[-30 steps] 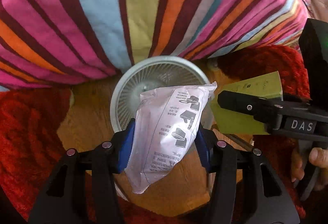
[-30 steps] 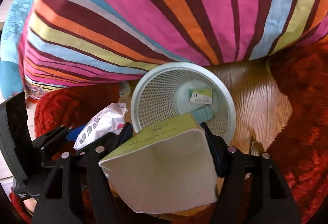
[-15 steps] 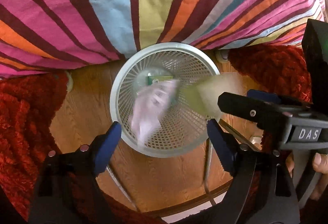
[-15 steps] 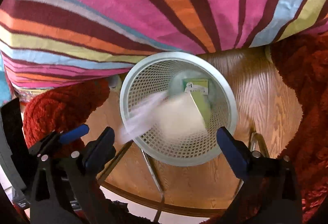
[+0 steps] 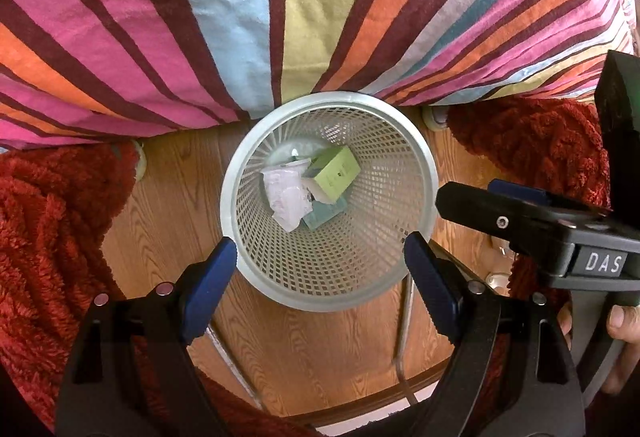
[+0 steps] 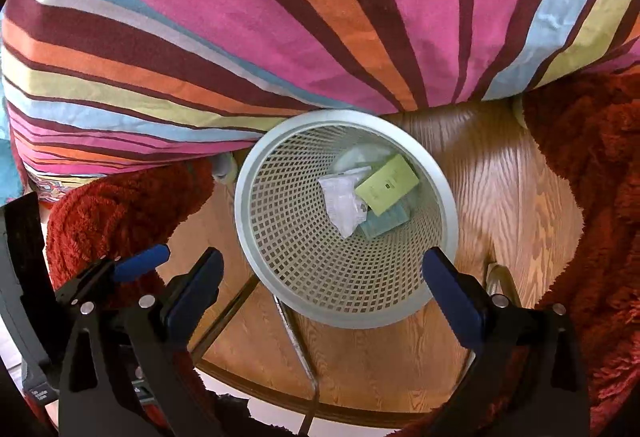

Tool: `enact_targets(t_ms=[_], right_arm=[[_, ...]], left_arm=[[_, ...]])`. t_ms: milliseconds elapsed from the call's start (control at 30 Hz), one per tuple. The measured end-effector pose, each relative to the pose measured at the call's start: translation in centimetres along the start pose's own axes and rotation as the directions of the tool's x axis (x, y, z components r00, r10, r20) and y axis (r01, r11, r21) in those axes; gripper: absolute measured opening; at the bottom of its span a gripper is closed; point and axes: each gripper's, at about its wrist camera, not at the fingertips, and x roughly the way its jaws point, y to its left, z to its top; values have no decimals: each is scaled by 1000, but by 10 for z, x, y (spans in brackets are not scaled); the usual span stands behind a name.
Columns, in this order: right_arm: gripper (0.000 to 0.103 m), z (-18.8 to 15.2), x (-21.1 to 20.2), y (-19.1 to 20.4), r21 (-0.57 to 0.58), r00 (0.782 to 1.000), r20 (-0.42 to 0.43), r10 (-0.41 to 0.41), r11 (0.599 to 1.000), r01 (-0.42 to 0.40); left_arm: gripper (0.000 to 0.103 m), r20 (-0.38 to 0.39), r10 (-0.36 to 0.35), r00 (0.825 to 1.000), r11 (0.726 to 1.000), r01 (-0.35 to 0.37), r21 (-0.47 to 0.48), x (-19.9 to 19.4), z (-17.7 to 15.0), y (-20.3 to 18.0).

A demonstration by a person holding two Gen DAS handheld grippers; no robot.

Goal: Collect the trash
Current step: 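Move both tools back toward the remaining trash on the bed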

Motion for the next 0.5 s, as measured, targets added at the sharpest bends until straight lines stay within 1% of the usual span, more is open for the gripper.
enact_targets(t_ms=[67,133,200,333,433,467,500], right_arm=[[95,-2,-9,3,-19,999,38,6,1000,-6],[95,-4,-21,6,-39,997,81,15,999,-12],[95,-7,-35,9,-62,991,133,20,998,-11],[95,-12,-59,15,-104,978,206,20,995,2],[95,-15,-81,18,-132,961,274,21,991,15],[95,-14,-91,19,-141,953,300,36,990,7],[95,-13,-101,20,-149,943,328,58,989,-9]], left_arm=[[83,23,-5,1000,1000,5,-1,-5,-1,0],[83,63,-10,998,1000,10,2,-14,-2,0],[83,103,-3,995,1000,3,2,-24,-3,0],[83,169,5,986,1000,-4,-10,-43,-5,2],[83,215,8,977,1000,-6,-13,-61,-5,5],[83,229,10,973,1000,-7,-13,-67,-5,5],[83,256,12,967,1000,-9,-15,-78,-4,7]])
